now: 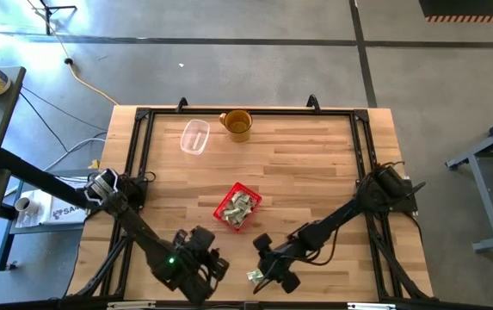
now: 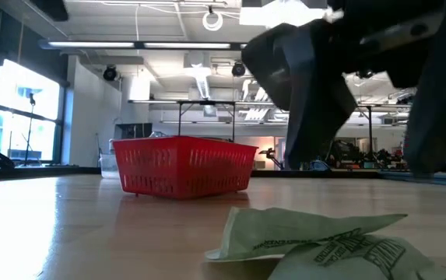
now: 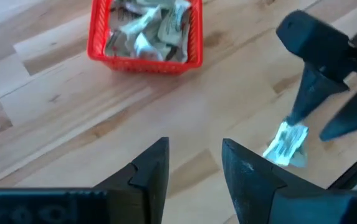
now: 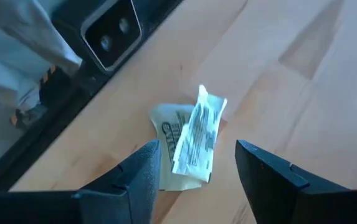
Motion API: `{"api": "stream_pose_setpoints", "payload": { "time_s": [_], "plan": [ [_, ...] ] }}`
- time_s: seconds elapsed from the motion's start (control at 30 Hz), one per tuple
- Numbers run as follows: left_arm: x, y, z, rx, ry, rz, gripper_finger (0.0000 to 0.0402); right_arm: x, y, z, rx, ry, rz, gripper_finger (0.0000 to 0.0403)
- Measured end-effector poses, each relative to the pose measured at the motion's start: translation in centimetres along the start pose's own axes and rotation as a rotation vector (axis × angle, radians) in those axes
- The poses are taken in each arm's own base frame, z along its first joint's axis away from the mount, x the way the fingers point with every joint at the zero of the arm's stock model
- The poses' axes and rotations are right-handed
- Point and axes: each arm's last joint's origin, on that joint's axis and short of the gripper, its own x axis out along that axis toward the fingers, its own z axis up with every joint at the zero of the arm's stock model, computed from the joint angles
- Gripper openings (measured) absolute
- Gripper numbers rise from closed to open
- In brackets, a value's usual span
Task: Pick and place Stevia / Truvia into bins
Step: Put the white stevia packet into the red basket
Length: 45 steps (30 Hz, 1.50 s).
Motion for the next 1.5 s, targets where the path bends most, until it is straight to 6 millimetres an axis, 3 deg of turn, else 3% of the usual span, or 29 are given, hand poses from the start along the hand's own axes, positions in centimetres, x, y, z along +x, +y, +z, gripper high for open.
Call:
{"api": "stream_pose_setpoints", "payload": {
  "time_s": [0.4, 0.53, 0.77, 0.87, 1.0, 1.17, 1.37, 1.5],
  "plan": [
    [0.6, 0.7, -0.8, 0.033, 0.004, 0.031, 0.0174, 2.3, 0.7, -0.4, -0.011, 0.026, -0.089, 0.0186],
    [0.6, 0.7, -0.8, 0.035, 0.022, 0.037, 0.0174, 2.2, -0.1, -0.5, 0.003, 0.044, -0.118, 0.0143],
    [0.6, 0.7, -0.8, 0.037, 0.035, 0.04, 0.0174, 1.9, -2.5, -0.8, 0.039, 0.07, -0.176, 0.0031],
    [0.6, 0.7, -0.8, 0.036, 0.036, 0.04, 0.0174, 1.1, -3.7, -0.4, 0.06, 0.059, -0.213, 0.0005],
    [0.6, 0.7, -0.9, 0.035, 0.04, 0.04, 0.0174, -0.9, -5.4, 0.6, 0.107, 0.016, -0.268, 0.0015],
    [0.6, 0.7, -0.9, 0.033, 0.04, 0.041, 0.0174, -4.3, -8.3, 1.5, 0.145, -0.008, -0.5, 0.0003],
    [0.6, 0.7, -0.9, 0.035, 0.039, 0.042, 0.0175, -6.0, -13.6, 0.2, 0.247, 0.028, -0.585, 0.0002],
    [0.6, 0.7, -0.9, 0.035, 0.052, 0.045, 0.0175, -6.7, -14.4, -0.4, 0.247, 0.062, -0.492, 0.0005]
  ]
}}
